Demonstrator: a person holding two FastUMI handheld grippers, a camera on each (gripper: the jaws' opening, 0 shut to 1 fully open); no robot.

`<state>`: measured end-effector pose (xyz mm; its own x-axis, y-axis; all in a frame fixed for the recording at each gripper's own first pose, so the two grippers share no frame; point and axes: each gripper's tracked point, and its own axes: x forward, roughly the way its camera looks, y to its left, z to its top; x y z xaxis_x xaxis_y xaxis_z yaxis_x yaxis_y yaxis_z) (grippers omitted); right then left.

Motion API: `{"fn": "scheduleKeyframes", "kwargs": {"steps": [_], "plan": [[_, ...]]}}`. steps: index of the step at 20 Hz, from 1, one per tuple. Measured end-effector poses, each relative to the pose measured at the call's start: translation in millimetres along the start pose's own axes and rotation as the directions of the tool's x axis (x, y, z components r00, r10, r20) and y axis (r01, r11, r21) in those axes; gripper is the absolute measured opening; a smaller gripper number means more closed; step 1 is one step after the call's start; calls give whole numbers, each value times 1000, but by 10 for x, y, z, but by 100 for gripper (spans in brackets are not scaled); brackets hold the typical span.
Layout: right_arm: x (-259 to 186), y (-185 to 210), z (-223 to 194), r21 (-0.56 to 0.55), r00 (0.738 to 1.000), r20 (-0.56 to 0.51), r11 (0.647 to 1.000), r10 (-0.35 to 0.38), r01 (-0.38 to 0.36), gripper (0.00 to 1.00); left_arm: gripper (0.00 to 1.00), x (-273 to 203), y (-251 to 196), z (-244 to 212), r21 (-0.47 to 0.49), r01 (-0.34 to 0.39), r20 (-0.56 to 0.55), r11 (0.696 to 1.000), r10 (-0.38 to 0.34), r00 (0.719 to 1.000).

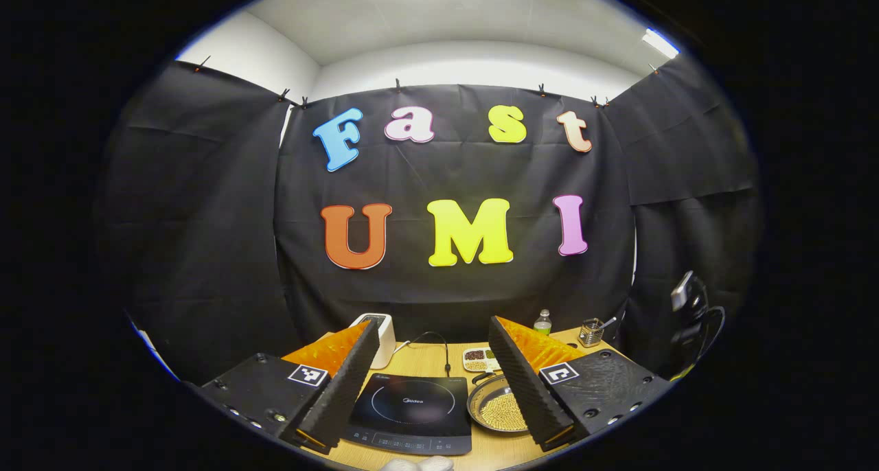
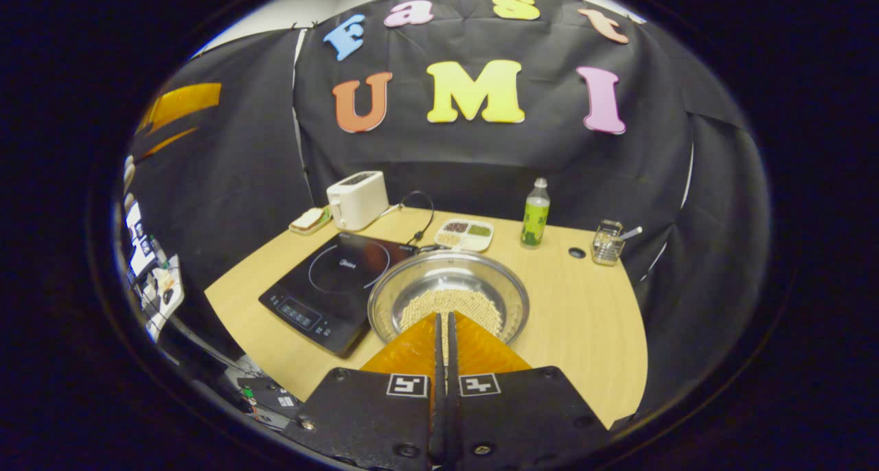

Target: First push the handle of the pot to place it horizontally, then grasp the pot with both hands and set it on the induction cooktop.

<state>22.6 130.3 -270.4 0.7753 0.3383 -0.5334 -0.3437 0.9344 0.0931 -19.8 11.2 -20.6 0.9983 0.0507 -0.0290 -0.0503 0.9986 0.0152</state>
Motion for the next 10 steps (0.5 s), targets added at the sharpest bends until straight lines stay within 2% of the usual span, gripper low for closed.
{"fn": "scheduleKeyframes", "kwargs": {"steps": [2,3,8,10], "plan": [[141,37,-256,-22,998,-60,1000,13,-15,0,96,-37,26,-9,-2,-13,-2,1000,13,1000],[217,51,-381,-24,996,-89,999,20,-22,4,96,-51,47,-15,-5,-19,-2,1000,19,1000],[515,73,-895,-28,976,-214,999,38,-45,1,96,-134,131,-1,-6,-50,3,999,50,999],[587,82,-1027,3,966,-252,999,51,-51,0,96,-158,179,-54,-6,-65,-2,998,65,998]]}}
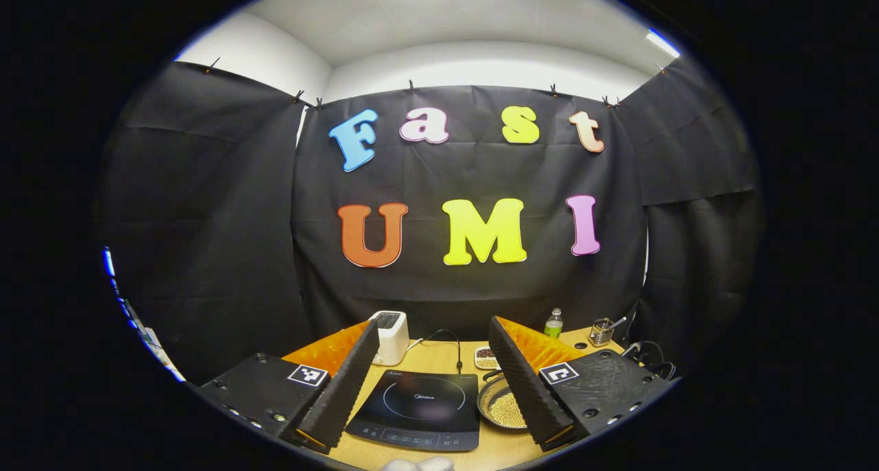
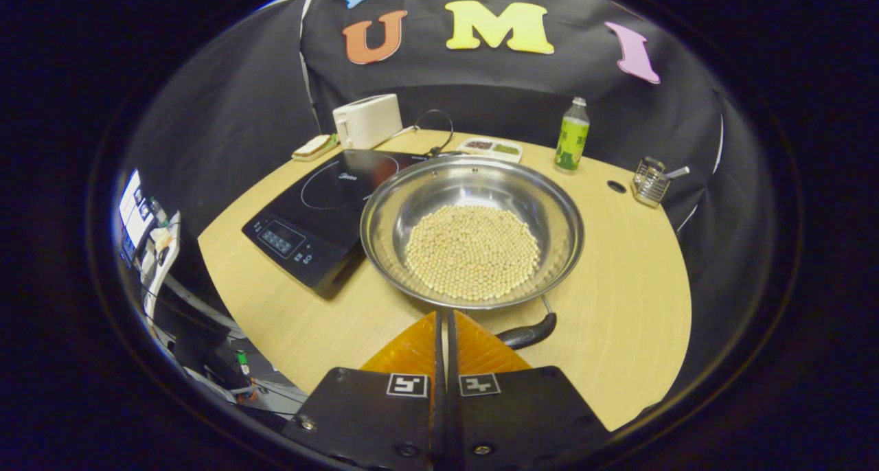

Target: First push the handle of the pot to place it horizontally, then grasp the pot with both hands and set it on the induction cooktop.

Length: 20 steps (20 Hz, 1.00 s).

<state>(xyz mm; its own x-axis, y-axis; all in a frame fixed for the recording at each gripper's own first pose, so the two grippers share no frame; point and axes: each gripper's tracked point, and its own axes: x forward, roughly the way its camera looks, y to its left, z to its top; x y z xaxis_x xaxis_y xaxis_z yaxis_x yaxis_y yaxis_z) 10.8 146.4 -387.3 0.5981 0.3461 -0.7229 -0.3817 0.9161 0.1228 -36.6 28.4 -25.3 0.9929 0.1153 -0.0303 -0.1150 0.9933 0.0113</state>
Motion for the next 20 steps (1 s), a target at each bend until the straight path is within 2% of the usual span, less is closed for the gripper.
{"fn": "scheduleKeyframes", "kwargs": {"steps": [3,4,5,6,7,10,13,14,15,20], "plan": [[108,-40,-50,1,1000,-29,1000,-5,5,0,96,-13,57,-71,-5,-17,-24,1000,17,1000],[131,-53,-42,2,1000,-31,1000,-4,4,4,96,-22,70,-84,-4,-21,-27,1000,21,999],[146,-57,-28,10,1000,-29,1000,1,-1,0,96,-20,99,-83,3,-29,-27,1000,29,999],[159,-43,-27,23,999,-32,1000,12,-11,4,96,-10,127,-82,9,-35,-28,999,35,999],[169,-53,-29,26,999,-37,999,21,-20,1,96,-3,141,-89,9,-38,-31,999,39,999],[156,-152,-38,1,999,-36,1000,0,0,1,96,22,175,-91,8,-43,-31,999,43,999],[148,-252,-59,23,999,-37,1000,-10,11,0,96,28,174,-119,2,-42,-35,999,42,999],[143,-287,-62,28,999,-37,999,-15,16,7,96,27,181,-116,4,-43,-35,999,43,998],[153,-311,-63,29,999,-38,999,-20,21,0,96,36,177,-120,6,-41,-37,999,41,998],[138,-377,-69,24,999,-37,999,-29,29,4,96,18,143,-126,4,-39,-40,999,39,998]]}}
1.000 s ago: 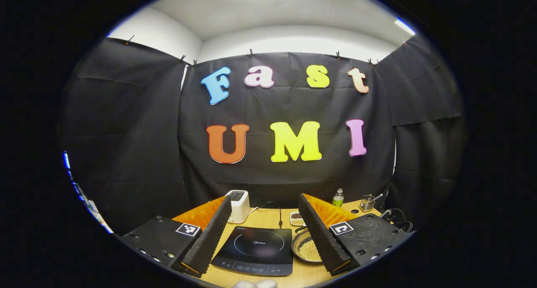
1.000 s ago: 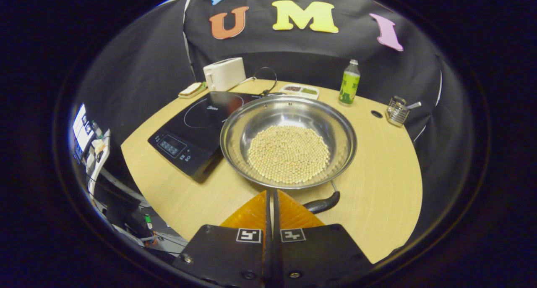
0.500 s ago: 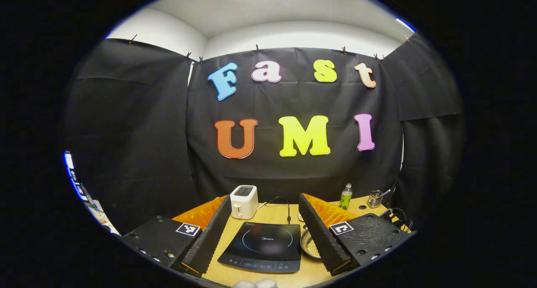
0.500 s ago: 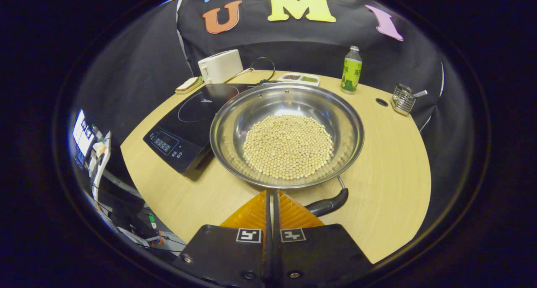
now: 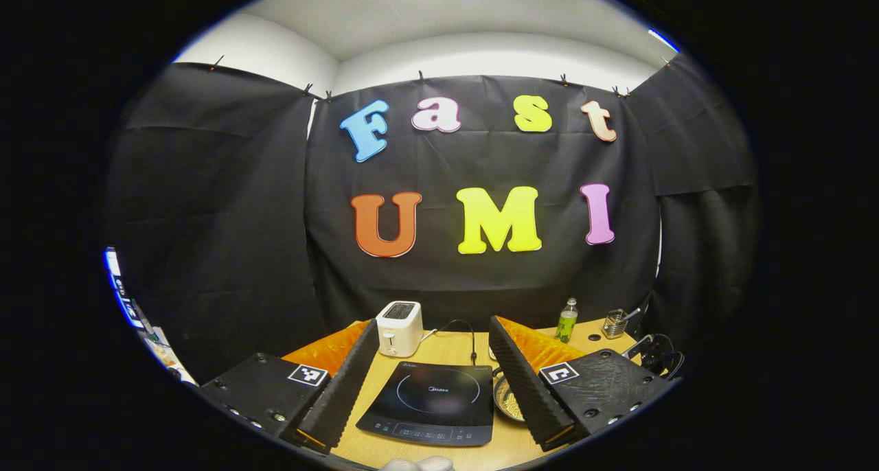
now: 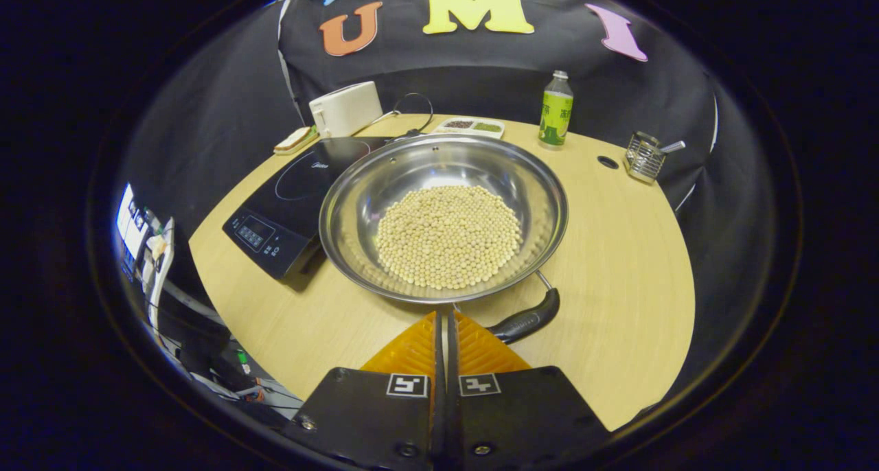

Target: First push the handle of the pot to place it horizontally, then grasp the pot with both hands and set it on the induction cooktop.

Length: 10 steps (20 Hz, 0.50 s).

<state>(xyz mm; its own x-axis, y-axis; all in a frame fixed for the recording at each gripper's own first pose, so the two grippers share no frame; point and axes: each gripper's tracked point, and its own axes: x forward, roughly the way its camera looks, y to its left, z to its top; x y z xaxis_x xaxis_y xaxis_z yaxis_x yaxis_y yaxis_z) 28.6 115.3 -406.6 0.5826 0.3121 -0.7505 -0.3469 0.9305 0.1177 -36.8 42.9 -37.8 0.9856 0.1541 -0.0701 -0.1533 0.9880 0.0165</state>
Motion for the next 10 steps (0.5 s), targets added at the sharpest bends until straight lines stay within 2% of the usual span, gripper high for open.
{"fn": "scheduleKeyframes", "kwargs": {"steps": [2,3,4,6,7,8,10], "plan": [[1,-6,0,-9,1000,2,1000,-1,1,4,96,26,-1,-13,-3,-1,-3,1000,1,1000],[8,-20,-5,-11,1000,3,1000,-2,2,0,96,14,-4,-17,-3,-3,-3,1000,3,1000],[6,-30,-1,-11,1000,4,1000,-1,1,4,96,4,-7,-17,-2,-6,-4,1000,6,1000],[10,-71,6,-7,1000,4,1000,-7,7,4,96,9,-17,-16,0,-8,-7,1000,8,1000],[11,-105,12,-4,1000,5,1000,-12,12,0,96,6,-25,-20,1,-11,-8,1000,11,1000],[8,-135,21,0,1000,5,1000,-15,15,4,96,5,-41,-16,0,-10,-12,1000,10,1000],[-1,-190,23,11,1000,6,1000,-14,14,4,96,2,-78,-7,0,-10,-13,1000,10,1000]]}}
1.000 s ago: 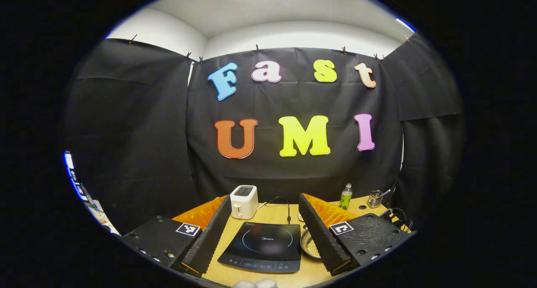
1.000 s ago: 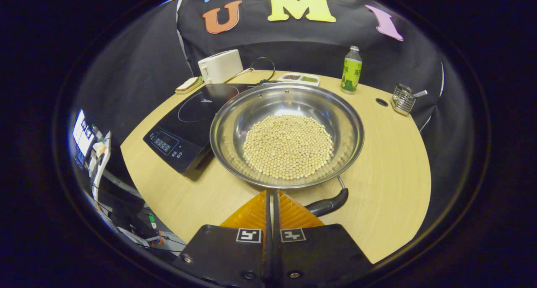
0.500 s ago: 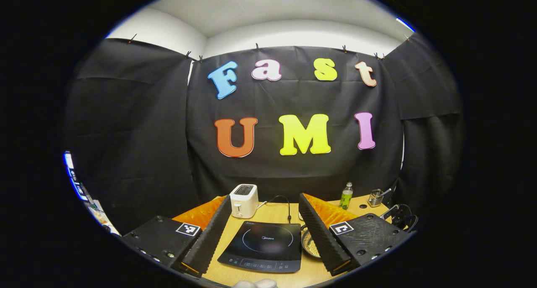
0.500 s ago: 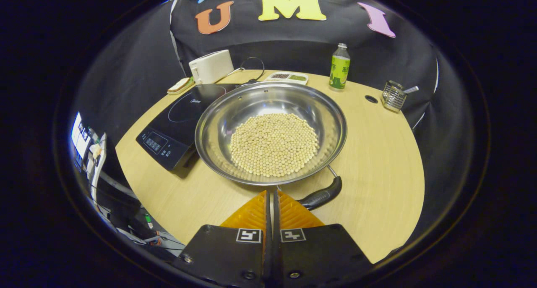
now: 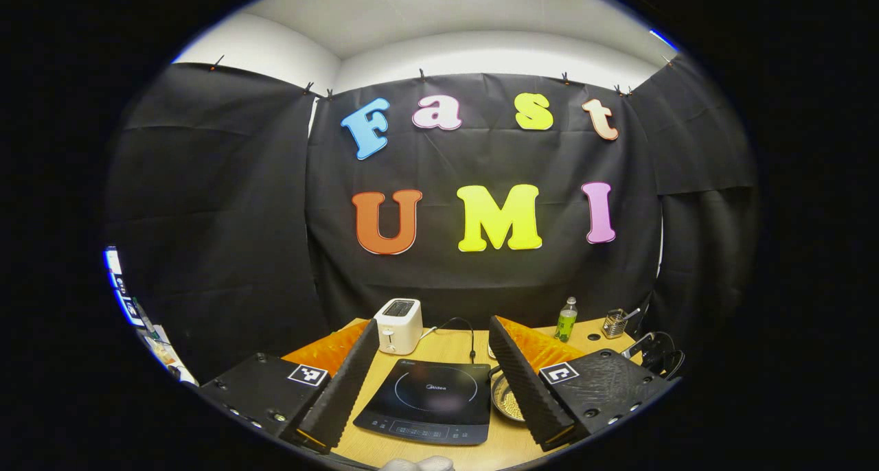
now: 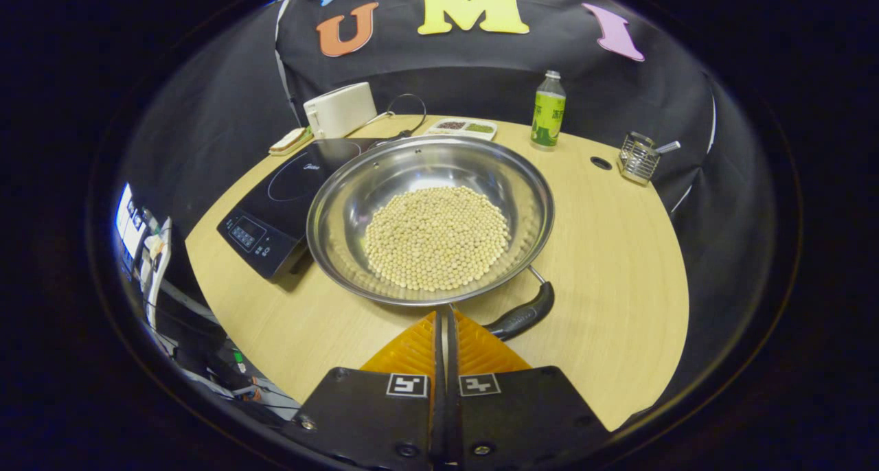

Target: First push the handle of the pot to place it horizontally, then grasp the pot with both hands and set it on the induction cooktop.

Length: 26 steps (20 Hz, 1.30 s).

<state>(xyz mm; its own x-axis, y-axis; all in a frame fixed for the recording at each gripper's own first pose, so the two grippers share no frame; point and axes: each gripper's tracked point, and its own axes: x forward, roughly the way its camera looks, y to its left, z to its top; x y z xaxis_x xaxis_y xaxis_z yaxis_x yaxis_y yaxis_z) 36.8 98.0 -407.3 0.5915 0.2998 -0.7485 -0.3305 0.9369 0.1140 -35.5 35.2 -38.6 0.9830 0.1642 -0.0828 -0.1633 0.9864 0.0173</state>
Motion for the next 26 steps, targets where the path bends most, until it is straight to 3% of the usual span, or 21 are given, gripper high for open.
{"fn": "scheduleKeyframes", "kwargs": {"steps": [8,26], "plan": [[4,-243,56,-8,1000,4,1000,18,-18,4,96,-65,-226,-31,-7,-26,-25,1000,26,999],[169,-820,354,-79,997,3,994,76,-76,4,96,-133,-486,-132,-6,-181,-76,984,180,981]]}}
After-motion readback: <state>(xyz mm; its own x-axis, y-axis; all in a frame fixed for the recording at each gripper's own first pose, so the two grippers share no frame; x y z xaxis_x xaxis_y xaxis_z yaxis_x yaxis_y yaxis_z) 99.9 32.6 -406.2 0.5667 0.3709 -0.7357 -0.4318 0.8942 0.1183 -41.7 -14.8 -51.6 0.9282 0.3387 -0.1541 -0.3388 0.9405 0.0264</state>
